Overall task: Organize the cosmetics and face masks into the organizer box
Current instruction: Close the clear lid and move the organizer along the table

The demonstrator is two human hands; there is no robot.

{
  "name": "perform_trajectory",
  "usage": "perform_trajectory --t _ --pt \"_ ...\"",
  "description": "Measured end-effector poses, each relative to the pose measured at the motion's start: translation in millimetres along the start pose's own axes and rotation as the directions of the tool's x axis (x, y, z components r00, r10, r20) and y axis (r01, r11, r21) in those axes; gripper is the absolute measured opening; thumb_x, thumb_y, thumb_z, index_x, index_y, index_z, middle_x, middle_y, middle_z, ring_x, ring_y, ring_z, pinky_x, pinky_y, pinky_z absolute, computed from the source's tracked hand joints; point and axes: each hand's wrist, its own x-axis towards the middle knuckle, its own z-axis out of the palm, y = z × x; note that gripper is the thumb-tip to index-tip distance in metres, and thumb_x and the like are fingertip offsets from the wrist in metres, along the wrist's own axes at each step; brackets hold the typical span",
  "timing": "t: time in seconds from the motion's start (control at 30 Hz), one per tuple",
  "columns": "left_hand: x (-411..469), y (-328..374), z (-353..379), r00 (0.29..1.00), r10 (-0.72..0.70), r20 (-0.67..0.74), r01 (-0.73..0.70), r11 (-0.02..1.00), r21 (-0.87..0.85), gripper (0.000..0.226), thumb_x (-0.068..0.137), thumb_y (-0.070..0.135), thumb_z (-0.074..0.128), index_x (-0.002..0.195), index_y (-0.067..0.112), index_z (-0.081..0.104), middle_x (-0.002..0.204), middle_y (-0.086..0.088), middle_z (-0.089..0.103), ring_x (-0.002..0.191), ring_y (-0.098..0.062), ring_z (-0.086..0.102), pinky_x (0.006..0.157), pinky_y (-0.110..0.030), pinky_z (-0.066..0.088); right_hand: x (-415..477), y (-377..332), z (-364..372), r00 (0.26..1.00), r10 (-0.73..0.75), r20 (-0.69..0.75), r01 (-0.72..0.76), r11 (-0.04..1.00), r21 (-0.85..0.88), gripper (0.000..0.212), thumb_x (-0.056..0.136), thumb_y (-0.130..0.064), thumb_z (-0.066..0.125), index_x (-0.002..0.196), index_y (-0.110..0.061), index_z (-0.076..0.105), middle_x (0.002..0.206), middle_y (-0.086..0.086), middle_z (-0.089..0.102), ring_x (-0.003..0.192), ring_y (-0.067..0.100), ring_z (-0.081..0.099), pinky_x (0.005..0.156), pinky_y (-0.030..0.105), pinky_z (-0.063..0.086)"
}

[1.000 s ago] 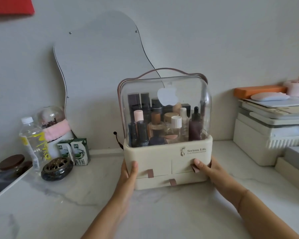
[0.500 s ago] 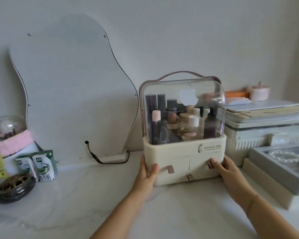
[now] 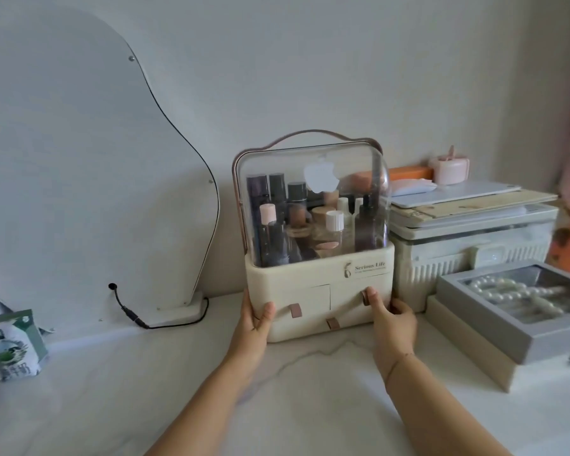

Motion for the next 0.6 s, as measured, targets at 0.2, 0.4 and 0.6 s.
perform_trajectory --t 0.2,0.4,0.6 --pt "6 -3 10 0.999 0.007 -0.053 -0.005 0.999 0.035 0.059 0.088 0.047 0.050 0.141 0.027 0.035 0.127 0.009 0.059 0.101 0.003 0.055 0.082 -0.022 0.040 8 1 11 0.996 0.049 -0.081 -0.049 0.999 -0.007 0.062 0.074 -0.043 0.073 0.122 -0.006 0.058 0.120 0.010 0.064 0.111 0.025 0.059 0.095 0.033 0.045" --pt "15 -7 12 0.996 0.017 -0.093 -0.011 0.998 0.059 0.053 0.092 0.039 0.051 0.141 0.024 0.038 0.127 0.005 0.060 0.109 -0.010 0.056 0.085 -0.025 0.040 14 3 11 0.994 0.044 -0.095 -0.047 0.998 -0.031 0.065 0.071 -0.047 0.074 0.122 -0.008 0.060 0.120 0.007 0.065 0.112 0.023 0.059 0.098 0.035 0.045" --pt "19 -10 12 0.992 0.006 -0.123 0.001 0.999 0.055 0.050 0.091 0.039 0.054 0.137 0.022 0.044 0.124 0.003 0.062 0.109 -0.013 0.057 0.084 -0.025 0.040 17 8 9 1.000 0.003 -0.007 -0.003 1.000 -0.005 0.054 0.077 -0.045 0.069 0.116 -0.008 0.064 0.120 0.007 0.065 0.114 0.022 0.058 0.097 0.033 0.044"
